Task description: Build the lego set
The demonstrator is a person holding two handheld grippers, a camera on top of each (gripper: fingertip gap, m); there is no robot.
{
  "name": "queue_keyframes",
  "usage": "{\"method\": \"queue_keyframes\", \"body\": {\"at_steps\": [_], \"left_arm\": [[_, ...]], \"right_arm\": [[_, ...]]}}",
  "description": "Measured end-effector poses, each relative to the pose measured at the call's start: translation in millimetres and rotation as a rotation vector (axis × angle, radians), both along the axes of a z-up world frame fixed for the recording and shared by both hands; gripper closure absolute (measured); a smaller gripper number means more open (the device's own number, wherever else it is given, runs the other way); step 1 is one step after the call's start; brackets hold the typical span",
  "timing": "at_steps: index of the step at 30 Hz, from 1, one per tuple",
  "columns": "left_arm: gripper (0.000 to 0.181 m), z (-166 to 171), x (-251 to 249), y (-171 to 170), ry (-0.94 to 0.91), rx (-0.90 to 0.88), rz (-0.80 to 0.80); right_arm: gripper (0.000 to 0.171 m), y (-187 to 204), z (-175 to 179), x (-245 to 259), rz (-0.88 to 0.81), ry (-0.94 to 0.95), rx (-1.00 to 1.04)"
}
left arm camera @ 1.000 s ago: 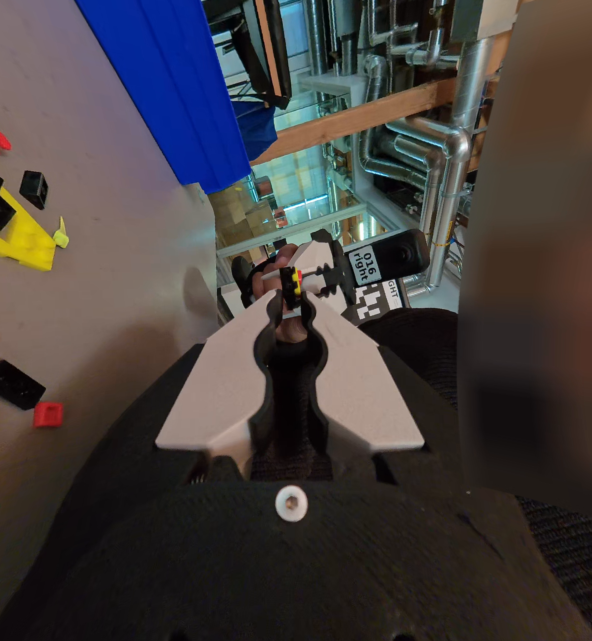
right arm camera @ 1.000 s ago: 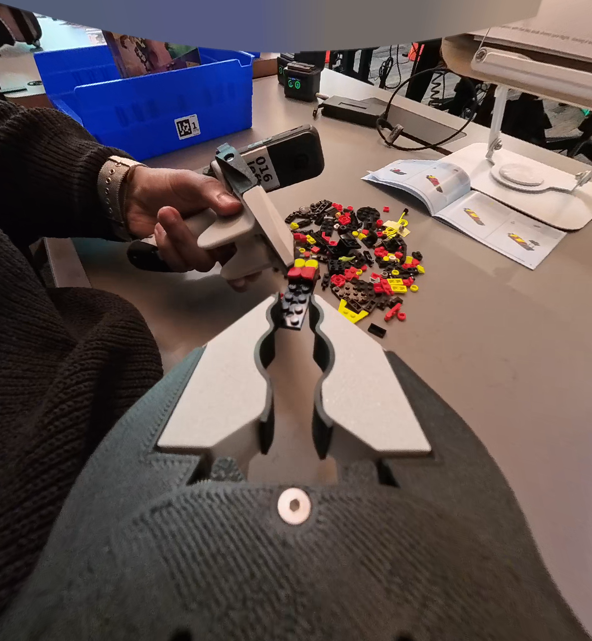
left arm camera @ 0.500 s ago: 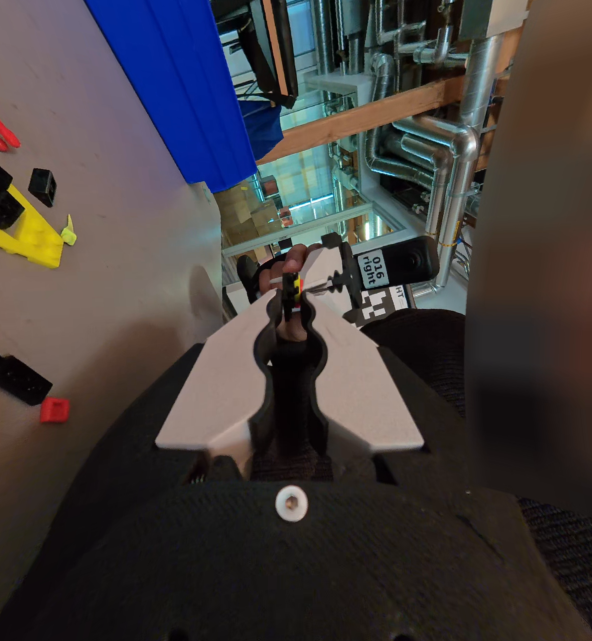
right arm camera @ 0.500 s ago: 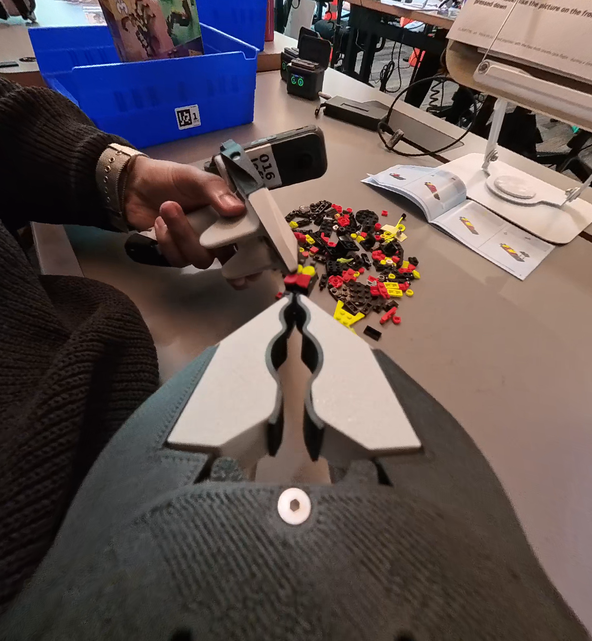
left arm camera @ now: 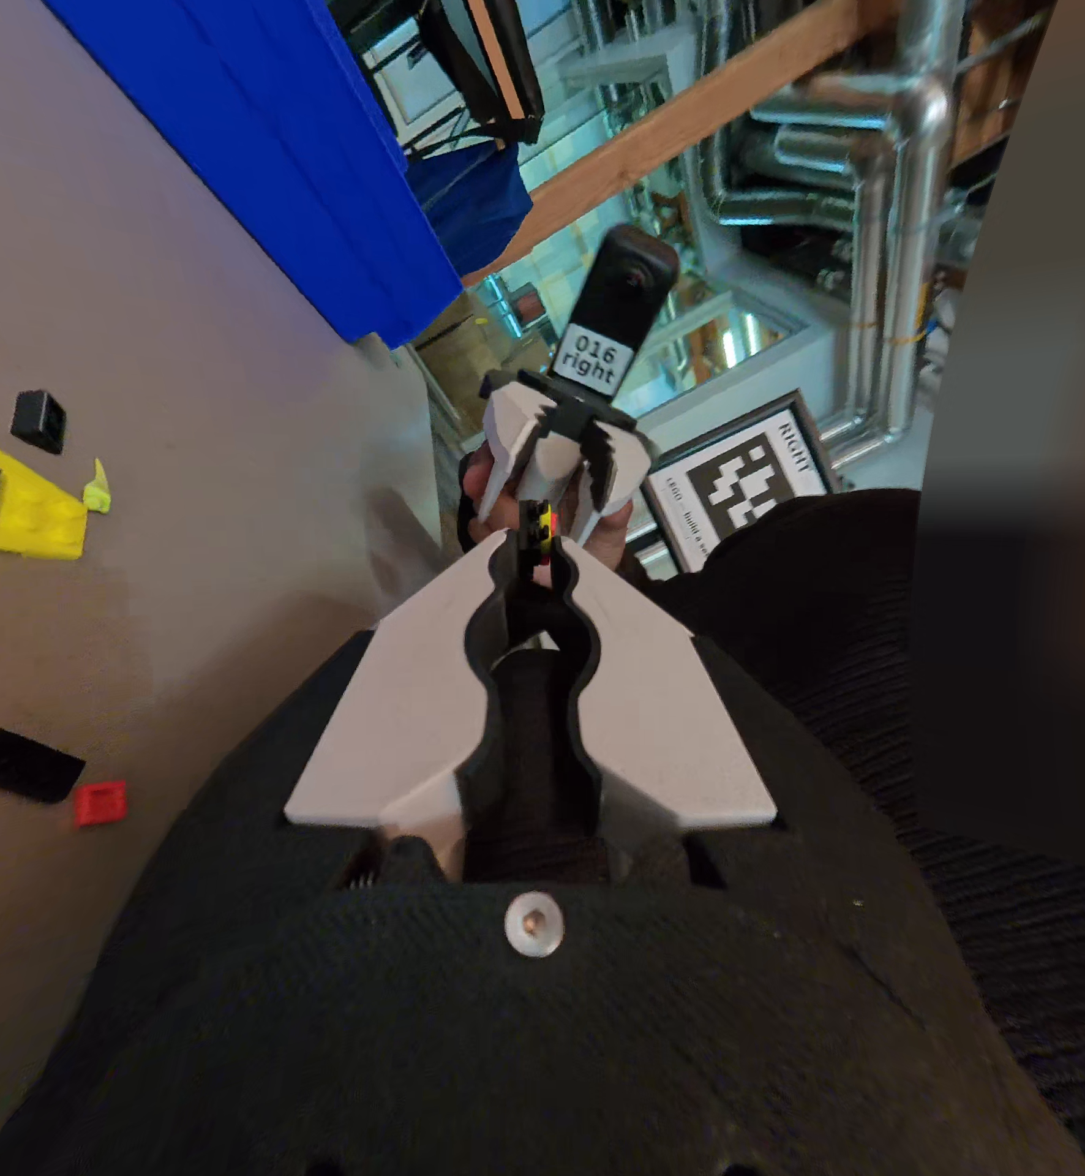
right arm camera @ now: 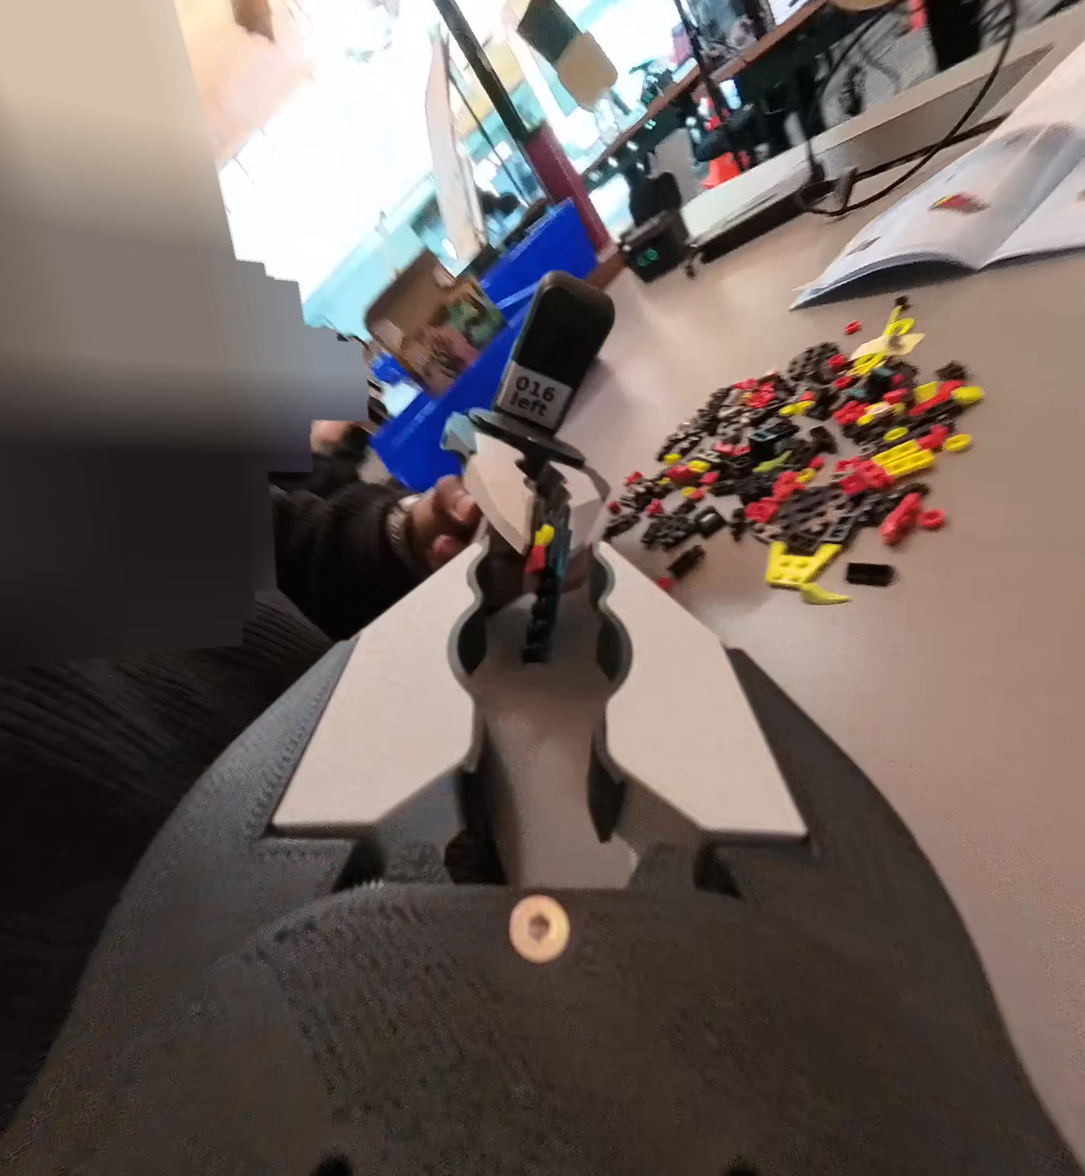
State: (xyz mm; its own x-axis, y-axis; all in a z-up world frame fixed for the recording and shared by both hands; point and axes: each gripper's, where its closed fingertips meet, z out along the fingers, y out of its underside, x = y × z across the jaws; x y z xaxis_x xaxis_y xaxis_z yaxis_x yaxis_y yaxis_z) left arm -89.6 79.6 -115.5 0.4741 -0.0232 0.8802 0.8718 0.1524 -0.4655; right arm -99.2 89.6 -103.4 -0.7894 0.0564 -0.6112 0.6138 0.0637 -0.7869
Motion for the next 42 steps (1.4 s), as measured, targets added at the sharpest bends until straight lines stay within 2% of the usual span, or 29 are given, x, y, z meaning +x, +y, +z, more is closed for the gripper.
{"method": "queue_keyframes", "body": {"at_steps": [1, 4, 9, 17, 30, 35, 37, 39, 42], "left_arm": [[0.173, 0.3, 0.3, 0.6, 0.024, -0.013, 0.004], [0.174, 1.7, 2.1, 2.2, 0.068, -0.03, 0.003], [0.174, 2.3, 4.0, 4.5, 0.085, -0.033, -0.004], [0.174, 1.9, 9.0, 8.4, 0.122, -0.056, -0.024], [0.174, -2.1, 11.0, 9.7, 0.158, -0.098, -0.027], [0.174, 0.3, 8.5, 9.1, 0.135, -0.075, -0.019], [0.174, 0.4, 7.1, 8.0, 0.124, -0.068, -0.009], [0.174, 0.1, 4.5, 6.0, 0.116, -0.068, 0.003], [0.174, 0.5, 2.2, 4.3, 0.098, -0.054, 0.009]], "right_arm": [[0.142, 0.2, 1.6, 0.3, 0.014, -0.062, -0.04], [0.142, -1.9, -0.4, 3.4, 0.045, -0.15, -0.073], [0.145, -6.0, -7.8, 7.4, 0.061, -0.134, -0.02], [0.161, -8.7, -9.0, 14.0, 0.111, -0.161, -0.029], [0.163, -8.0, -13.4, 16.2, 0.129, -0.193, 0.002], [0.163, -8.5, -10.9, 13.4, 0.115, -0.151, -0.012], [0.147, -5.3, -6.6, 8.1, 0.092, -0.14, -0.034], [0.154, 0.4, -3.1, 0.5, 0.055, -0.119, -0.044], [0.154, 2.3, -6.8, -1.5, 0.04, -0.07, 0.006]]}}
